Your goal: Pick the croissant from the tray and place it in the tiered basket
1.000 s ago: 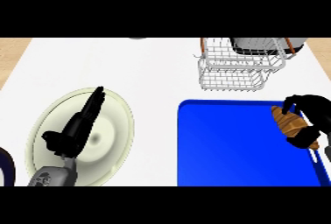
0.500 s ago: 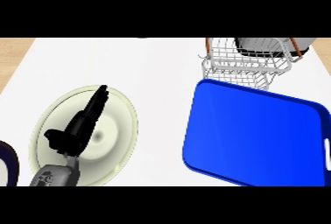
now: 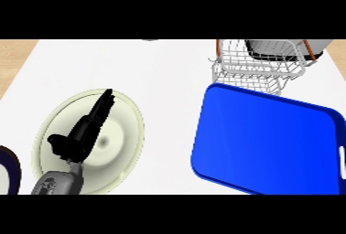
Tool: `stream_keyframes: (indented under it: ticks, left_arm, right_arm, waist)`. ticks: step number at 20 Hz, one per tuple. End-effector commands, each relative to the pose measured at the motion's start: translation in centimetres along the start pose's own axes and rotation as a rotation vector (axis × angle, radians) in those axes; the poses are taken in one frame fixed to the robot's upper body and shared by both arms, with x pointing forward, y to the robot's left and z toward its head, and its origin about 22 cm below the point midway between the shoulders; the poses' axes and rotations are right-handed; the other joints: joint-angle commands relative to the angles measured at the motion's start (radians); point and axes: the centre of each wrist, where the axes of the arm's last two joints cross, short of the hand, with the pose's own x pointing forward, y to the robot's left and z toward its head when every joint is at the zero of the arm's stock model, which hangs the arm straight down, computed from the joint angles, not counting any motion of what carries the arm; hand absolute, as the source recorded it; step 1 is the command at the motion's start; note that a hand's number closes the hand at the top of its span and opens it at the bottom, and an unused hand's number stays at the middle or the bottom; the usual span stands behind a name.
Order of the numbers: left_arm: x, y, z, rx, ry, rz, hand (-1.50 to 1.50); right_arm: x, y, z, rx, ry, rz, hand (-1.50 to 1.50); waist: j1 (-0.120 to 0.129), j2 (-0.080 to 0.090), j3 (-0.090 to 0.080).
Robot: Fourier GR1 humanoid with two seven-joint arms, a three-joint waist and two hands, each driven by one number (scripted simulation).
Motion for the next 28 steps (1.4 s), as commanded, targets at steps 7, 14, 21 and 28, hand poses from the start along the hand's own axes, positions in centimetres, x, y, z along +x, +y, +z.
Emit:
stream_keyframes:
  ticks: [7, 14, 21, 28]
  left_arm:
    - [-2.4, -1.7, 0.3, 0.006, 0.058, 0.008, 0.0]
    - [-1.1, -1.0, -0.2, -0.014, 0.053, -0.006, 0.0]
    - [-1.5, -0.3, -0.3, -0.003, 0.05, 0.013, 0.0]
    - [-2.0, -2.0, 0.2, -0.017, 0.064, 0.01, 0.0]
  right_arm:
    - [12.2, -0.9, -7.6, 0.008, -0.024, -0.082, 1.5]
    - [18.5, 3.2, -12.5, 0.053, 0.002, -0.125, 1.5]
    - [20.9, 7.8, -14.8, 0.145, -0.01, -0.08, 1.5]
    - [22.4, 12.2, -16.5, 0.172, -0.014, -0.123, 1.5]
  waist:
    - [0.004, 0.005, -0.008]
    - [0.019, 0.01, -0.007]
    - [0.013, 0.011, -0.007]
    - [0.013, 0.011, -0.006]
